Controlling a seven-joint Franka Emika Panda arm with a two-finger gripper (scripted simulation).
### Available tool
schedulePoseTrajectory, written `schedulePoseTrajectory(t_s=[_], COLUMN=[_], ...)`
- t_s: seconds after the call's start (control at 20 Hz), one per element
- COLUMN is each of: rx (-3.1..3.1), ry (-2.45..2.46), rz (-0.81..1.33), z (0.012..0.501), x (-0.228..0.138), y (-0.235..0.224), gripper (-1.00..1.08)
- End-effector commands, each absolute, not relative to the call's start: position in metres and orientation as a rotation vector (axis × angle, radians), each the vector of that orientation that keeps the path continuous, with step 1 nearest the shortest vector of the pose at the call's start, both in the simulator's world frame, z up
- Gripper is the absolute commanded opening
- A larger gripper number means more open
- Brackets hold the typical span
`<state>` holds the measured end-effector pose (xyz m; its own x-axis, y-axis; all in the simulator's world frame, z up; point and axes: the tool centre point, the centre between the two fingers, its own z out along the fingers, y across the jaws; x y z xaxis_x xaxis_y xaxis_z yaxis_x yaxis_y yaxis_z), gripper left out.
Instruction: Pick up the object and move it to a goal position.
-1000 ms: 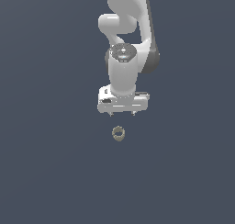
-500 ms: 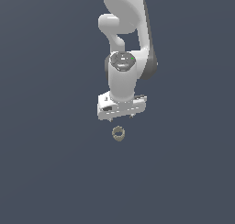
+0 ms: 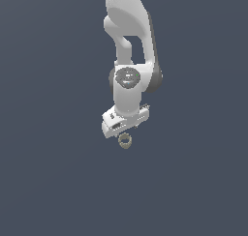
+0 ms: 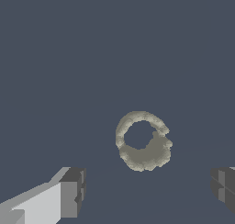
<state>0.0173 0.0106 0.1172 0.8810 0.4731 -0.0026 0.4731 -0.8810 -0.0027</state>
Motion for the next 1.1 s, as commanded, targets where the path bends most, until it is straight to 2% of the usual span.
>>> schedulePoseTrajectory(t_s=[0.0,0.5,1.05], rx=[-3.019,-2.944,-2.932], ry=[-0.864,-1.097,-1.129], rz=[0.004,0.001,0.001], z=[0.11,0.092,0.083], x=[0.02,0.027,0.027], y=[0.009,0.006,0.005], gripper=[1.0,1.0,1.0])
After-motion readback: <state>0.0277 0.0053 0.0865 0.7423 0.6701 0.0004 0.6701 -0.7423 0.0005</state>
